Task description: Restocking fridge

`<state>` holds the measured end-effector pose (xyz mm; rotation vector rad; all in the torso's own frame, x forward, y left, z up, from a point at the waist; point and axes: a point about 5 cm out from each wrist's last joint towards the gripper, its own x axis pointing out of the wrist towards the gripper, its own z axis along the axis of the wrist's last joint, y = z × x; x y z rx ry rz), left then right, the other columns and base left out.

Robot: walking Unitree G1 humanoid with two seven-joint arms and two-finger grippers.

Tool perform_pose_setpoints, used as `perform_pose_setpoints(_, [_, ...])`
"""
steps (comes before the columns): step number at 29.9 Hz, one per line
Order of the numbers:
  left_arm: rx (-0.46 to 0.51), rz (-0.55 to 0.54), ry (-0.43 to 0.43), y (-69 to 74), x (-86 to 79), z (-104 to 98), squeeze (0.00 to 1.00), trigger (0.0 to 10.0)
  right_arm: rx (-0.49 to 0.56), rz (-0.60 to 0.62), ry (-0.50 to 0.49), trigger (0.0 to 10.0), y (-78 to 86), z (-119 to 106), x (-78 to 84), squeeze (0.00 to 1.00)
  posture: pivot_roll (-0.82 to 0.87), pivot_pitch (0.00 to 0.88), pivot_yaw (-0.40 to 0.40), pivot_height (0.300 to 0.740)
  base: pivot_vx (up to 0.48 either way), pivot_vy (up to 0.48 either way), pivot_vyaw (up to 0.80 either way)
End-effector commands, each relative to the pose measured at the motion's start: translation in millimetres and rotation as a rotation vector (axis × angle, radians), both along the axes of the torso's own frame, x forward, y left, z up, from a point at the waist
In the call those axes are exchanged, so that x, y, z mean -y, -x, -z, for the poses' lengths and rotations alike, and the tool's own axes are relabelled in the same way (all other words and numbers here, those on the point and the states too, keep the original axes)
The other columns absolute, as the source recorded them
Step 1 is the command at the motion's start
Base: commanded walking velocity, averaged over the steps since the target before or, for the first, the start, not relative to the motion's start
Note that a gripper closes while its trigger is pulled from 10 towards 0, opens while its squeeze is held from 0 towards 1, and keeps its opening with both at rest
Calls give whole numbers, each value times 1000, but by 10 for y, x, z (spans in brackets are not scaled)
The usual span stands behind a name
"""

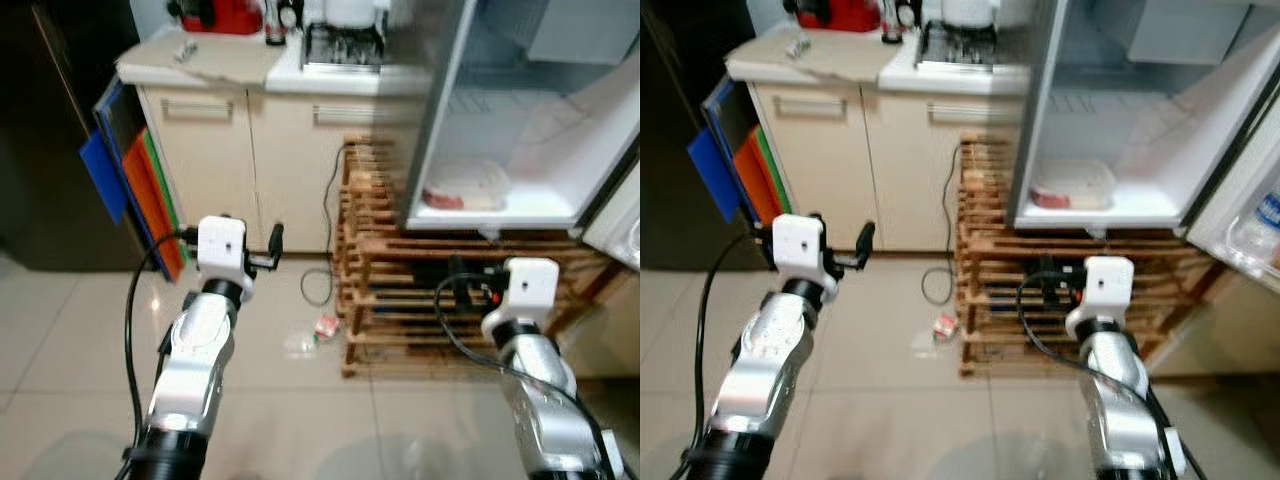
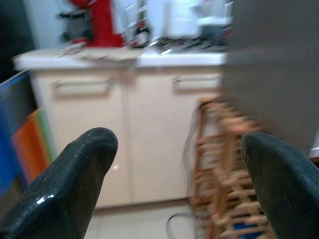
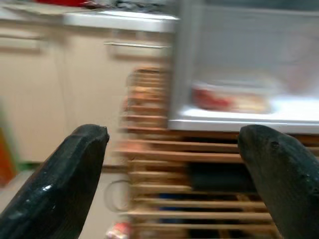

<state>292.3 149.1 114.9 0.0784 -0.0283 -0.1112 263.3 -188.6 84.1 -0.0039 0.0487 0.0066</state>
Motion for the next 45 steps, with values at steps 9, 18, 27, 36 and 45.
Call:
perform_pose_setpoints(9, [-32,9,0,-1,57,58,0,10000,6,24,11,10000,-8,-31,95,0,-34,0,-42,740,0,267,0])
perform_pose_setpoints(18, [5,53,-11,14,122,11,0,10000,-1,27,11,10000,-17,4,79,0,-36,0,-30,740,0,-107,0])
perform_pose_setpoints(27, [18,59,-18,24,124,-1,0,10000,-4,23,9,10000,-29,25,70,0,-32,0,-29,740,0,-480,0])
perform_pose_setpoints(36, [27,65,-18,13,137,-11,0,10000,-27,40,-25,10000,29,70,75,0,-44,0,-25,740,0,-480,0])
perform_pose_setpoints(45, [42,96,6,7,206,-24,0,10000,-33,65,-33,10000,36,76,111,0,-58,0,-15,740,0,-480,0])
